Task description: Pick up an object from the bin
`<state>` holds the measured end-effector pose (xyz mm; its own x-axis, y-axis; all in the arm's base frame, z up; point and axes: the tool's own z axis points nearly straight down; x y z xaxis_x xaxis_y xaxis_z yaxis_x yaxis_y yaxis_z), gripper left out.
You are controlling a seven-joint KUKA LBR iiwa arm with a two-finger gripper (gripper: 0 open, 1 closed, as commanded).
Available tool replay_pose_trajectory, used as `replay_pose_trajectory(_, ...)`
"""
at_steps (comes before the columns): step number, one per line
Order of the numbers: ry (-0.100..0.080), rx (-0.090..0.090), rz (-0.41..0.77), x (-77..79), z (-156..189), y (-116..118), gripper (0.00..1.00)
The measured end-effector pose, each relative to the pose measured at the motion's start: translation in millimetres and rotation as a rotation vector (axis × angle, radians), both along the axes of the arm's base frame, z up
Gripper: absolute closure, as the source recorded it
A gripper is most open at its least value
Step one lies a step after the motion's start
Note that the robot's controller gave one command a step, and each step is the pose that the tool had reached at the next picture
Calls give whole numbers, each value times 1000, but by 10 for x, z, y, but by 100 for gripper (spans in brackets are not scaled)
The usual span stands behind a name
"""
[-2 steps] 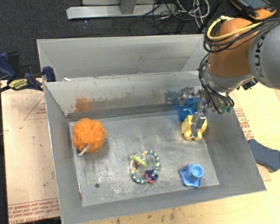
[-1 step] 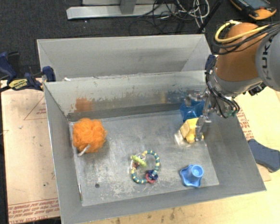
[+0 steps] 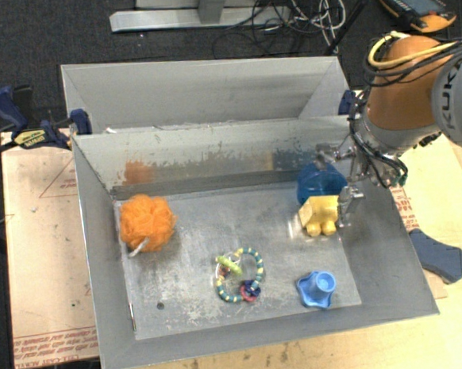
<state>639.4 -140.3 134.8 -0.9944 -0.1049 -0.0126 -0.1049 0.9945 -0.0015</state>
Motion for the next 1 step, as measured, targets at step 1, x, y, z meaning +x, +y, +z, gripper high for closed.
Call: replay_pose_trajectory(1, -9, 0, -126, -11, -312, 101, 0)
